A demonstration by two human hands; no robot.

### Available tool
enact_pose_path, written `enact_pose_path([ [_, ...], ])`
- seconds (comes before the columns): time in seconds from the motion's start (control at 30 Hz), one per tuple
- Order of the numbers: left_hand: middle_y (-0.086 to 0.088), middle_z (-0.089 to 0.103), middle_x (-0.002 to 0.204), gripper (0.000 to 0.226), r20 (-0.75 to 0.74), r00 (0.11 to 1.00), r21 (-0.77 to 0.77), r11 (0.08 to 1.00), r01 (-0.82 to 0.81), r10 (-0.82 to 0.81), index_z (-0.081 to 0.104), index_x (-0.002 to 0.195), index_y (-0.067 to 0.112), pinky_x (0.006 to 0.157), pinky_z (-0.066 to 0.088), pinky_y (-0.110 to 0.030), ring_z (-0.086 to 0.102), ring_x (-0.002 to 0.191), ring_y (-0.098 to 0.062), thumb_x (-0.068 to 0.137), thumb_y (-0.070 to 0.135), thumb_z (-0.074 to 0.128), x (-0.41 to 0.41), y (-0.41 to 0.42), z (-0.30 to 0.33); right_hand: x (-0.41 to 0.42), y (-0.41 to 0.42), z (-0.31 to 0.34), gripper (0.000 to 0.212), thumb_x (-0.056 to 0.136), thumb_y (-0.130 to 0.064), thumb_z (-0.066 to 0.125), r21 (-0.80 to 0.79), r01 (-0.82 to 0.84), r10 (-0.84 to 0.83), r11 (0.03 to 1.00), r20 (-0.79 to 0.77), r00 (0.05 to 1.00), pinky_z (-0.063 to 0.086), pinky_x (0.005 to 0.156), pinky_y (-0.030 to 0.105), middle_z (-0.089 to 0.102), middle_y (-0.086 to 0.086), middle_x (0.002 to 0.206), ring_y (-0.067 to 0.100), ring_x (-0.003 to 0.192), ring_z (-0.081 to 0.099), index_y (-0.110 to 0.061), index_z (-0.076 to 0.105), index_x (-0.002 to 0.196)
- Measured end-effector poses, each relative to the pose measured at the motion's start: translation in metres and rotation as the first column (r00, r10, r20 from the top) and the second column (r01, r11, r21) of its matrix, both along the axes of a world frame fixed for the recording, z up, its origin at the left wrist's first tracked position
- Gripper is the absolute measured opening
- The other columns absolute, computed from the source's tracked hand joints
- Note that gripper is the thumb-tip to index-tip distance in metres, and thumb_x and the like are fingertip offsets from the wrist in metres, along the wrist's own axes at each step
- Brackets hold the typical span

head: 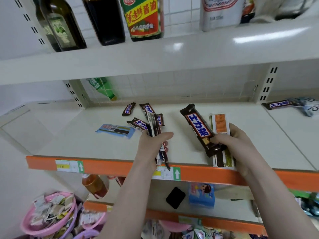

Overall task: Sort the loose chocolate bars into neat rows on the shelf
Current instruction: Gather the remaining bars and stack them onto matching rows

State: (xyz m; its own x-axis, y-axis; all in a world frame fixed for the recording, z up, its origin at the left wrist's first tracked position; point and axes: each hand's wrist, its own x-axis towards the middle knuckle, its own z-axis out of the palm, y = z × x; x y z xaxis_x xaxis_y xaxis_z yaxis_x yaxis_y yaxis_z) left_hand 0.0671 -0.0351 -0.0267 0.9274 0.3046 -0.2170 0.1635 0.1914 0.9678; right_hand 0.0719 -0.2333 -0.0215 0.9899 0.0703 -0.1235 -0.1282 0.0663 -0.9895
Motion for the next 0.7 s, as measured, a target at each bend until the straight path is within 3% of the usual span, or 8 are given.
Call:
enact_pose_path([
  [0.17,-0.006,0.056,0.076,0.028,0.022,0.998,-0.097,0.994,0.058,-0.056,0.057,0.103,0.012,0.053,0.048,-0.027,0.056,0.061,-0.015,0.078,0.008,0.07,-0.025,-0.032,-0.002,-0.041,-0.013,-0.002,0.026,0.073,0.004,0.062,0.052,-0.039,0.037,0.998,0.034,0.999,0.049,0.047,0.024,0.07,0.007,0.077,0.013,0.057,0.065,-0.012,0.061,0.093],
  [0.27,-0.002,0.061,0.073,0.018,0.028,0.995,-0.124,0.988,0.096,-0.093,0.06,0.094,0.014,0.055,0.05,-0.026,0.06,0.061,-0.012,0.079,0.014,0.071,-0.048,-0.053,-0.009,-0.071,-0.023,-0.009,0.036,0.059,-0.006,0.065,0.059,-0.058,0.055,0.997,0.052,0.997,0.051,0.051,0.029,0.07,0.01,0.075,0.02,0.057,0.065,-0.01,0.062,0.095],
  [0.4,-0.003,0.073,0.095,0.034,0.018,0.992,-0.159,0.98,0.123,-0.122,0.062,0.104,0.016,0.08,0.055,-0.037,0.07,0.087,-0.019,0.075,0.027,0.077,-0.076,-0.074,-0.018,-0.102,-0.039,-0.015,0.036,0.058,-0.003,0.06,0.104,-0.087,0.081,0.991,0.06,0.995,0.051,0.05,0.024,0.07,0.009,0.075,0.019,0.06,0.066,-0.01,0.064,0.093],
  [0.47,-0.003,0.073,0.097,0.031,0.013,0.992,-0.172,0.977,0.123,-0.122,0.063,0.103,0.019,0.082,0.055,-0.038,0.07,0.09,-0.018,0.075,0.025,0.076,-0.09,-0.089,-0.018,-0.114,-0.052,-0.017,0.035,0.057,-0.003,0.061,0.087,-0.11,0.106,0.99,0.051,0.993,0.05,0.051,0.022,0.071,0.005,0.073,0.016,0.061,0.065,-0.011,0.063,0.091],
  [0.6,0.001,0.074,0.087,0.031,0.027,0.993,-0.154,0.981,0.121,-0.119,0.063,0.1,0.018,0.072,0.056,-0.032,0.071,0.077,-0.013,0.073,0.014,0.077,-0.106,-0.124,-0.011,-0.127,-0.081,-0.019,0.045,0.059,-0.005,0.065,0.023,-0.183,0.183,0.983,0.022,0.983,0.053,0.069,0.031,0.071,0.013,0.093,0.023,0.079,0.067,-0.006,0.06,0.104],
  [0.7,-0.005,0.071,0.082,0.032,0.051,0.997,-0.211,0.975,0.07,-0.061,0.061,0.103,0.01,0.056,0.056,-0.027,0.07,0.065,-0.014,0.074,0.003,0.073,-0.106,-0.155,-0.004,-0.126,-0.115,-0.019,0.043,0.064,-0.003,0.067,0.038,-0.165,0.164,0.986,0.036,0.986,0.055,0.073,0.033,0.071,0.016,0.098,0.026,0.083,0.068,-0.003,0.061,0.107],
])
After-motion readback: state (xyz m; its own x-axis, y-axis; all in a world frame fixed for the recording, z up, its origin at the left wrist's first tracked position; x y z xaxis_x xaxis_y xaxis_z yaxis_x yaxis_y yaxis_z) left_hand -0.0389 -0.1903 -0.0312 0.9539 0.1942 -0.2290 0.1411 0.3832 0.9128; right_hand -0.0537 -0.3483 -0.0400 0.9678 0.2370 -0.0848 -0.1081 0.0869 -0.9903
